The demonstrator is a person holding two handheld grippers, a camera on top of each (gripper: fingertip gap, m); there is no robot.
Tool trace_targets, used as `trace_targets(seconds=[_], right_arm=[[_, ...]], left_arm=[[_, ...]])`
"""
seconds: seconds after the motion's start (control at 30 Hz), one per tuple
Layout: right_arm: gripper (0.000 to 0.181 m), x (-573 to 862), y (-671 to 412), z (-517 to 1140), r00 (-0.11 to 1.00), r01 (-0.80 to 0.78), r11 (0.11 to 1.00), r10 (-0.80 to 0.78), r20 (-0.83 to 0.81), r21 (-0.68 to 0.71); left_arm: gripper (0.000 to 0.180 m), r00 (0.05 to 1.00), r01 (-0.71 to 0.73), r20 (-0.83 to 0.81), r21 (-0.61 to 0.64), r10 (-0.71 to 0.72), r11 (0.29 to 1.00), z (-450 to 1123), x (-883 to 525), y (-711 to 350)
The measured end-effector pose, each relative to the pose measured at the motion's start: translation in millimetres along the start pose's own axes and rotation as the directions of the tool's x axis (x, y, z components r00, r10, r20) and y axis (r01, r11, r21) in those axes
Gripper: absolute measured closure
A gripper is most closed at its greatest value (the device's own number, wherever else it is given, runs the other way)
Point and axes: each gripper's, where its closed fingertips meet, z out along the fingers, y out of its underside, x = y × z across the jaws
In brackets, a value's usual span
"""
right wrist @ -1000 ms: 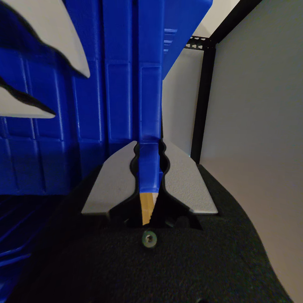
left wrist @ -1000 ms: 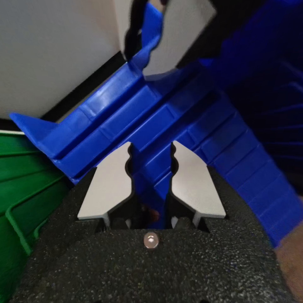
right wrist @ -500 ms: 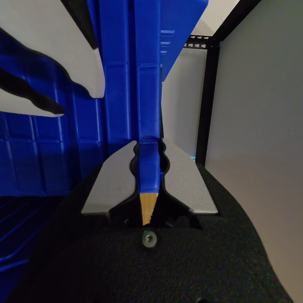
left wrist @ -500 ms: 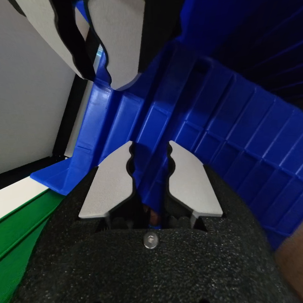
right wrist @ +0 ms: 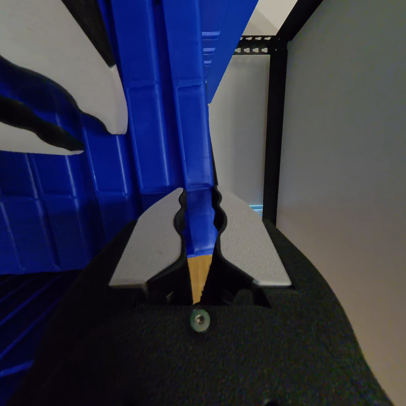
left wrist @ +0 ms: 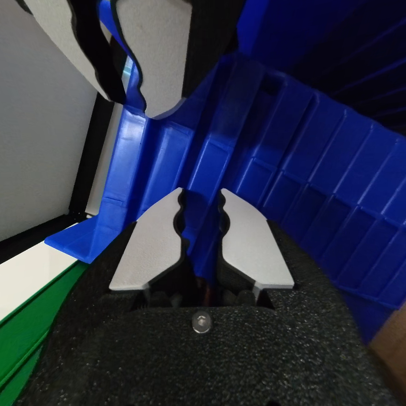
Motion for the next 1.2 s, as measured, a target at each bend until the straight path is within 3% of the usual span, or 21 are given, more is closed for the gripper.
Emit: trace_targets(seconds=[0.87,0.97,1.03,1.1,1.2], right_arm=[[0.158,3.2,19.9,2.9,0.987,-0.162,0.986,0.162,-0.018,-0.025],[0.157,-2.3,20.6,-0.3,0.996,-0.081,0.997,0.082,0.04,-0.016],[0.157,-2.6,21.6,-0.8,0.997,-0.068,0.998,0.068,0.038,-0.002],[0.157,-2.4,21.7,-0.6,0.996,-0.069,0.998,0.07,0.046,-0.005],[0.157,-2.8,20.6,-1.2,0.998,-0.055,0.998,0.056,0.03,-0.021]], left_arm=[[0.153,0.995,-0.094,-0.035,-0.003,0.094,0.996,6.3,11.0,-11.2],[0.155,0.998,-0.047,-0.043,0.043,0.049,0.998,3.3,16.2,-14.9],[0.151,0.994,-0.011,0.105,0.143,-0.004,0.99,-14.9,-4.5,-25.2],[0.145,0.986,0.049,0.145,0.215,-0.081,0.975,-28.7,-20.6,-31.8],[0.133,0.995,0.046,0.081,0.078,-0.053,0.996,-9.9,-20.4,-9.6]])
